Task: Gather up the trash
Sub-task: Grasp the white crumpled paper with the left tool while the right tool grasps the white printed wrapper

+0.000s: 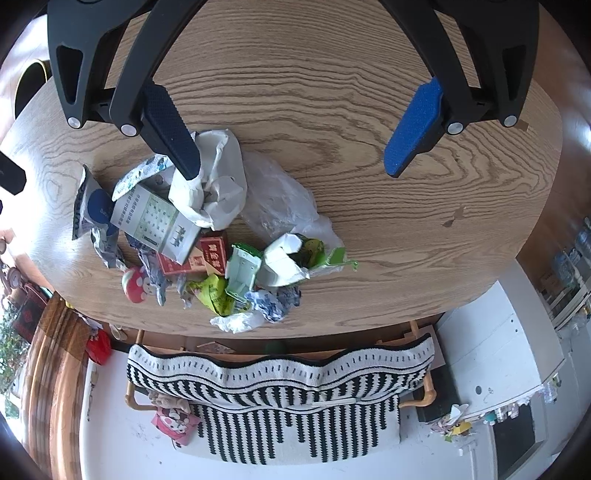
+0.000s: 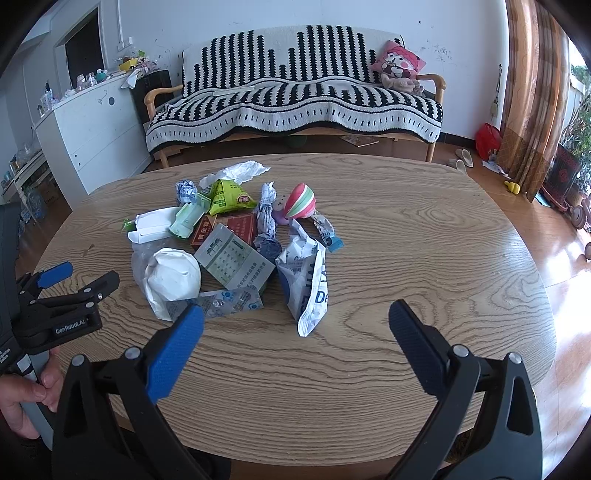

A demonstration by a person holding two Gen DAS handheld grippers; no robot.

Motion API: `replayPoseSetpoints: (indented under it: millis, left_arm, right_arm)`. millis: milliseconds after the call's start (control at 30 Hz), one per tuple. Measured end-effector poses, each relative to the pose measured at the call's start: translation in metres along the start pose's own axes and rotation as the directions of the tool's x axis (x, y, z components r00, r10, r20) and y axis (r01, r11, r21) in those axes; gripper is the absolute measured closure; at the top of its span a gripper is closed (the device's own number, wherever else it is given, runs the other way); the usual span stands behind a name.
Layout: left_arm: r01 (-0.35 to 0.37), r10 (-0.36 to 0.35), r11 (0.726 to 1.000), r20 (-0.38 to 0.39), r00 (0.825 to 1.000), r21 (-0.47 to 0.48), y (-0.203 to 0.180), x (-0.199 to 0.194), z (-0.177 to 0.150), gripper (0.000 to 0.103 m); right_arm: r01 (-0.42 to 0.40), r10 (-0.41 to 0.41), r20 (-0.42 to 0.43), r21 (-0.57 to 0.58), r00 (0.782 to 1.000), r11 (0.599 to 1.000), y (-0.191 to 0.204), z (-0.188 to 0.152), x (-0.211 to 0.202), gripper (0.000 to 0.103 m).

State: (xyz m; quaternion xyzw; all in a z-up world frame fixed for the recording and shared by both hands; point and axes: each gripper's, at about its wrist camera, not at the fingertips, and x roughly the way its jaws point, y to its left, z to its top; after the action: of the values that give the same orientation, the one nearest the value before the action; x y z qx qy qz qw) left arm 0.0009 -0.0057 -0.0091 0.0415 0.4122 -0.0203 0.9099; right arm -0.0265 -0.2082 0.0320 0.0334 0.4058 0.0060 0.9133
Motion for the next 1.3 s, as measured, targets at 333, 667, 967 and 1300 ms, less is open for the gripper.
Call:
replayPoseSetpoints:
  millis: [333,667,967,1300]
  left_arm:
    - [0.12,-0.111,0.978,-0.058,0.992,0.169,-0.055,0.033,0.015,0.006]
    - [0.178,-0.161,0.975,-0.132,0.978,0.135,-0.052,0.063,0.021,0.043]
    - [0.187,-0.189,0.98,0.016,0.982,0.073,-0.032,0.013,0.034,0.044]
    - [0.226,-0.227,0.974,0.05,0.973,0.021,-0.042,-0.003,0.044,0.044]
  right_arm:
    - [-0.044,0.049,-0.068,0.077,0.996,0.996,-0.026,0.002,0.027,0.006]
    - [-0.121,0.138,-0.117,0.141,0.983,0.983,-0.046,0.007,0.066,0.011]
    - [-0.164,0.195,-0.165,0.186,0.967,0.969,-0.044,0.02,0.117,0.027]
    - [-0.248,0.256,-0.004,0.23,0.967,0.941,-0.082,0.033,0.052,0.073]
